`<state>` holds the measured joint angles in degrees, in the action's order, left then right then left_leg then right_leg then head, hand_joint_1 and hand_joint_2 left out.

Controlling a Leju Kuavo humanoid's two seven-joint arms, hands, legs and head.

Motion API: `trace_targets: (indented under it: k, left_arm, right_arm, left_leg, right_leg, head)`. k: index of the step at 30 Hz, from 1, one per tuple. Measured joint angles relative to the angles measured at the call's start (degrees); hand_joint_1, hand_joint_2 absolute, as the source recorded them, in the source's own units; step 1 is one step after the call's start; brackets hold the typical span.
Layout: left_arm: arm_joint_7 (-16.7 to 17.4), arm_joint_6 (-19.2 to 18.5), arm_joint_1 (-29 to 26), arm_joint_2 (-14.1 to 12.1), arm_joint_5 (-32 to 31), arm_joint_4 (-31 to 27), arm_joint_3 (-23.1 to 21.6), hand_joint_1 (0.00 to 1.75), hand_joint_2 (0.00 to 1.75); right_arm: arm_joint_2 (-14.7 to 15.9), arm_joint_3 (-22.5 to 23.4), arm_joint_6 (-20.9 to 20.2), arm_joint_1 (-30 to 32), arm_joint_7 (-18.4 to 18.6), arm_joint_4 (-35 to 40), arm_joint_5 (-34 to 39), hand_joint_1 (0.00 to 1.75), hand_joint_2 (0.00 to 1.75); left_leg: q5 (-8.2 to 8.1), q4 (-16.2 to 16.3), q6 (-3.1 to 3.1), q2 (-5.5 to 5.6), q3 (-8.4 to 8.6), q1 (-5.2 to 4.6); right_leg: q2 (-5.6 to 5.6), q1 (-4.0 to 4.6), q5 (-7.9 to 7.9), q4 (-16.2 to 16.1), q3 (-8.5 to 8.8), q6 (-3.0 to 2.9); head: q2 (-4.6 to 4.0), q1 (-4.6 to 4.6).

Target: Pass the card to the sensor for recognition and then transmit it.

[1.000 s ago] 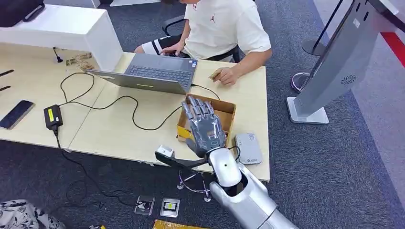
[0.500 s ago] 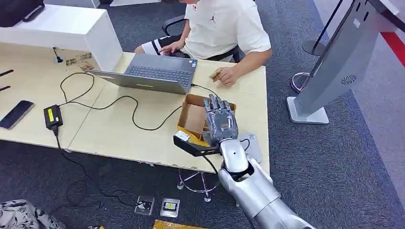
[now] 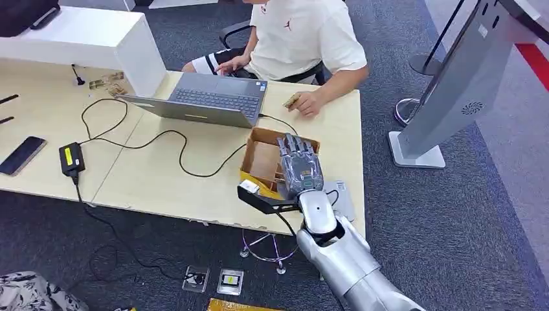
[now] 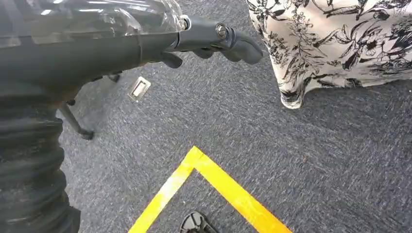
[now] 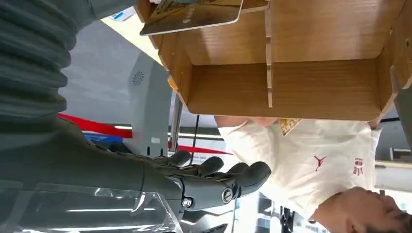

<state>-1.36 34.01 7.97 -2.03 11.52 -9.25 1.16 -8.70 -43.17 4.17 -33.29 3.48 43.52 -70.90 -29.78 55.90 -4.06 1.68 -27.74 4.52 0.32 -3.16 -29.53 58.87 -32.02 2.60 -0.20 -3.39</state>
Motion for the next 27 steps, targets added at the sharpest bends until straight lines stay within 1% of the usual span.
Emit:
trace_targets:
  k: [1, 3, 4, 5, 7, 8, 9, 11, 13, 14, 18, 19, 20, 22, 23, 25, 26, 27]
  left_arm:
    - [0.0, 0.0, 0.0, 0.0, 0.0, 0.0, 0.0, 0.00, 1.75]
    - [-0.1, -0.2, 0.0, 0.0, 0.0, 0.0, 0.0, 0.00, 1.75]
    - [-0.2, -0.2, 0.0, 0.0, 0.0, 0.0, 0.0, 0.00, 1.75]
    - [-0.5, -0.4, 0.0, 0.0, 0.0, 0.0, 0.0, 0.00, 1.75]
    - [-0.8, -0.6, 0.0, -0.2, 0.0, 0.0, 0.0, 0.00, 1.75]
    - [-0.9, -0.6, 0.0, -0.3, 0.0, 0.0, 0.0, 0.00, 1.75]
    - [-1.1, -0.7, 0.0, -0.4, 0.0, 0.0, 0.0, 0.00, 1.75]
    - [-1.3, -0.8, 0.0, -0.5, 0.0, 0.0, 0.0, 0.00, 1.75]
    - [-1.6, -0.9, 0.0, -0.5, 0.0, 0.0, 0.0, 0.00, 1.75]
    - [-1.8, -0.9, 0.0, -0.5, 0.0, 0.0, 0.0, 0.00, 1.75]
    - [-2.1, -0.9, 0.0, -0.6, 0.0, 0.0, 0.0, 0.00, 1.75]
    - [-2.1, -1.0, -0.1, -0.7, 0.0, 0.0, 0.0, 0.00, 1.75]
    - [-2.3, -1.0, -0.1, -0.7, 0.0, 0.0, 0.0, 0.00, 1.75]
    - [-2.4, -1.1, -0.1, -0.9, -0.1, 0.0, 0.0, 0.00, 1.75]
    - [-2.4, -1.0, -0.1, -0.9, -0.2, 0.0, 0.0, 0.00, 1.75]
    - [-2.6, -1.0, -0.1, -0.9, -0.4, 0.0, 0.0, 0.00, 1.75]
    - [-2.6, -1.2, -0.1, -0.9, -0.5, 0.0, 0.0, 0.00, 1.75]
    - [-2.6, -1.7, -0.1, -1.0, -0.5, 0.0, 0.0, 0.00, 1.75]
  right_arm:
    - [0.0, 0.0, 0.0, 0.0, 0.0, 0.0, 0.0, 0.42, 1.75]
    - [0.0, 0.0, -0.1, 0.0, 0.0, 0.0, -0.2, 0.70, 1.75]
    - [0.0, 0.0, -0.2, 0.0, 0.0, 0.0, -0.2, 0.82, 1.75]
    - [0.0, 0.0, -0.3, 0.0, 0.0, 0.0, -0.2, 0.87, 1.75]
    - [0.0, 0.1, -0.5, 0.1, 0.0, 0.0, -0.2, 0.72, 1.75]
    - [0.0, 0.1, -0.5, 0.2, 0.0, 0.0, -0.2, 0.49, 1.75]
    - [0.0, 0.1, -0.6, 0.2, 0.0, 0.0, -0.2, 0.44, 1.75]
    - [0.0, 0.2, -0.7, 0.3, 0.0, 0.0, -0.2, 0.49, 1.75]
    - [0.2, 0.4, -1.1, 0.3, 0.0, 0.0, -0.2, 0.49, 1.75]
    - [0.2, 0.5, -1.2, 0.3, 0.0, 0.0, -0.2, 0.45, 1.75]
    - [0.3, 1.0, -1.4, 0.6, 0.2, 0.0, -0.3, 0.49, 1.75]
    - [0.3, 1.1, -1.4, 0.6, 0.2, 0.0, -0.3, 0.52, 1.75]
    - [0.3, 1.3, -1.5, 0.7, 0.2, 0.0, -0.3, 0.63, 1.75]
    - [0.4, 1.5, -1.6, 0.9, 0.2, 0.0, -0.4, 0.66, 1.75]
    - [0.4, 1.6, -1.7, 1.0, 0.2, 0.0, -0.5, 0.73, 1.75]
    - [0.6, 1.6, -2.0, 1.1, 0.2, 0.0, -0.5, 0.77, 1.75]
    - [0.7, 1.6, -2.1, 1.3, 0.2, 0.0, -0.6, 0.84, 1.75]
    - [0.7, 1.6, -2.3, 1.3, 0.2, 0.0, -0.6, 0.82, 1.75]
  left_leg:
    - [0.00, 0.0, 0.00, 0.00, 0.00, 0.00]
    - [0.00, 0.0, 0.00, 0.00, 0.00, 0.00]
    - [0.00, 0.0, 0.00, 0.00, 0.00, 0.00]
    - [0.00, 0.0, 0.00, 0.00, 0.00, 0.00]
    - [0.00, 0.0, 0.00, 0.00, 0.00, 0.00]
    - [0.00, 0.0, 0.00, 0.00, 0.00, 0.00]
    - [0.00, 0.0, 0.00, 0.00, 0.00, 0.00]
    - [0.00, 0.0, 0.00, 0.00, 0.01, 0.00]
    - [0.00, 0.0, 0.00, 0.00, 0.00, 0.00]
    - [0.00, 0.0, 0.00, 0.00, 0.00, 0.00]
    - [0.00, 0.0, 0.00, -0.01, 0.01, 0.00]
    - [0.00, 0.0, 0.00, -0.01, 0.01, 0.00]
    - [0.00, 0.0, 0.00, -0.01, 0.01, 0.00]
    - [0.00, 0.0, 0.00, -0.01, 0.01, 0.00]
    - [0.00, 0.0, 0.00, -0.01, 0.01, 0.00]
    - [0.00, 0.0, 0.00, -0.01, 0.01, 0.00]
    - [0.00, 0.0, 0.00, -0.01, 0.01, 0.00]
    - [0.00, 0.0, 0.00, -0.01, 0.01, 0.00]
  right_leg:
    - [0.00, 0.00, 0.00, 0.0, 0.00, 0.00]
    - [0.00, 0.00, 0.00, 0.0, 0.00, 0.00]
    - [0.00, 0.00, 0.00, 0.0, 0.00, 0.00]
    - [0.00, 0.00, 0.00, 0.0, 0.00, 0.00]
    - [0.00, 0.00, 0.00, 0.0, 0.00, 0.00]
    - [0.00, 0.00, 0.00, 0.0, 0.00, 0.00]
    - [0.00, 0.00, 0.00, 0.0, 0.00, 0.00]
    - [0.00, 0.00, 0.00, 0.0, 0.00, 0.00]
    - [0.00, 0.00, 0.00, 0.0, 0.00, 0.00]
    - [0.00, 0.00, 0.00, 0.0, 0.00, 0.00]
    - [0.01, 0.00, 0.00, 0.0, 0.00, 0.00]
    - [0.01, 0.00, 0.00, 0.0, 0.00, 0.00]
    - [0.01, 0.00, 0.00, 0.0, 0.00, 0.00]
    - [0.02, 0.00, 0.00, 0.0, 0.00, 0.00]
    - [0.03, 0.00, 0.00, 0.0, 0.00, 0.00]
    - [0.02, 0.00, 0.00, 0.0, 0.00, 0.00]
    - [0.02, 0.00, 0.00, 0.0, 0.00, 0.00]
    - [0.02, 0.00, 0.00, 0.0, 0.00, 0.00]
  head:
    - [0.00, 0.00]
    - [0.00, 0.00]
    - [0.00, 0.00]
    - [0.00, 0.00]
    - [0.00, 0.00]
    - [0.00, 0.00]
    - [0.00, 0.00]
    - [0.00, 0.00]
    - [0.00, 0.00]
    - [0.00, 0.02]
    - [0.00, 0.00]
    - [0.00, 0.00]
    - [0.00, 0.00]
    - [0.00, 0.02]
    - [0.00, -0.04]
    - [0.00, -0.02]
    - [0.00, 0.02]
    - [0.00, 0.00]
